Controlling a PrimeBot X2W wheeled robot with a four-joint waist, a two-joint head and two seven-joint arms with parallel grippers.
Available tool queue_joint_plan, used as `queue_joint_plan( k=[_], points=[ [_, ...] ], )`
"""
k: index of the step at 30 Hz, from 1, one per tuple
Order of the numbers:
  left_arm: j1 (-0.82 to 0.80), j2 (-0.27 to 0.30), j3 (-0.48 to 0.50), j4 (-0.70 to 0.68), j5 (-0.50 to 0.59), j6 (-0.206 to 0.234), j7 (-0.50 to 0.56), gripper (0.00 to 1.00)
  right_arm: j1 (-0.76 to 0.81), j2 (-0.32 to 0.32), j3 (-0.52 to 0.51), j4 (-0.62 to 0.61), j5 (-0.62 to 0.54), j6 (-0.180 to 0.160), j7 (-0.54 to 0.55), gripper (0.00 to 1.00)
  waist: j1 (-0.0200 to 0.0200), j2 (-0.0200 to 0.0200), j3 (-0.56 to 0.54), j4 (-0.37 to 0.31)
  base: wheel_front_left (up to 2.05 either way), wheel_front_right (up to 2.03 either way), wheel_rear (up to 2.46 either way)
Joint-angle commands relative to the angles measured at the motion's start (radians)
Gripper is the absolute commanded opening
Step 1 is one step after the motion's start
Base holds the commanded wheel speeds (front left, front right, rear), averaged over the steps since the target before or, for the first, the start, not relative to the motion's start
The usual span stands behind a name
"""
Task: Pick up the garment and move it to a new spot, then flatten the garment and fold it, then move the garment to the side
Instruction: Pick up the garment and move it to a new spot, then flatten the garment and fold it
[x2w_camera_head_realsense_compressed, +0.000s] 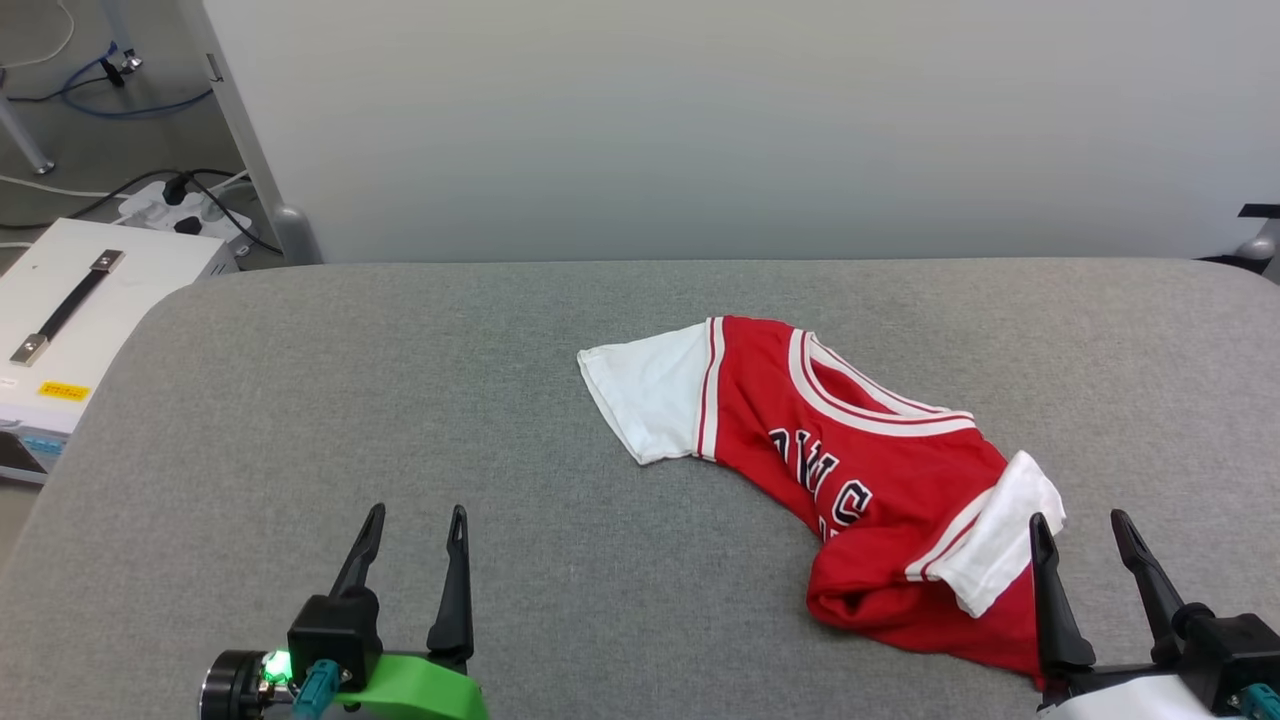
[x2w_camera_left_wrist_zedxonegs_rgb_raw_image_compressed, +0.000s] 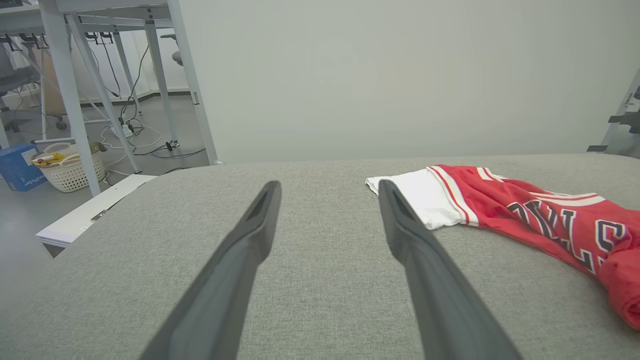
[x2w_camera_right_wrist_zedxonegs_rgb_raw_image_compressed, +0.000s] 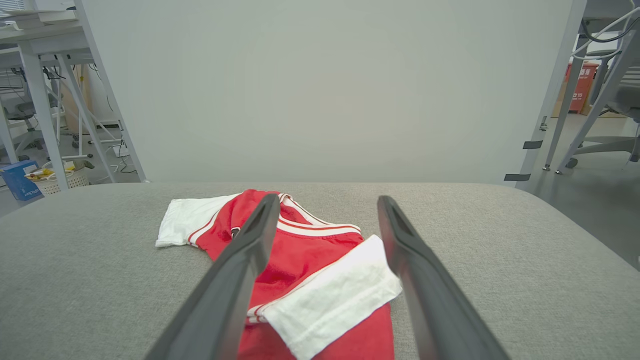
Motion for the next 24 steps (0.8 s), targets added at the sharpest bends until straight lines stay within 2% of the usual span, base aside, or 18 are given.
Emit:
queue_joint_plan(
  k=[1,11,24],
  points=[
    [0.022,-0.01,0.009,0.002,0.014,-0.011,-0.006,1.0,0.015,-0.002,0.001,0.002,-0.005,-0.001,-0.009,1.0,0.0001,0.0,-0.005,-0.001,0.0,0.0,0.0],
    [0.046,-0.037,0.047,0.017,0.054,-0.05,-0.006,1.0,0.03,-0.002,-0.006,0.004,0.004,-0.001,-0.009,1.0,0.0001,0.0,-0.011,0.008,0.0,0.0,0.0],
    [0.051,-0.056,0.08,0.03,0.08,-0.073,-0.006,1.0,0.031,-0.002,-0.01,0.005,0.008,-0.001,-0.009,1.0,0.0001,0.0,-0.014,0.009,0.0,0.0,0.0]
  ],
)
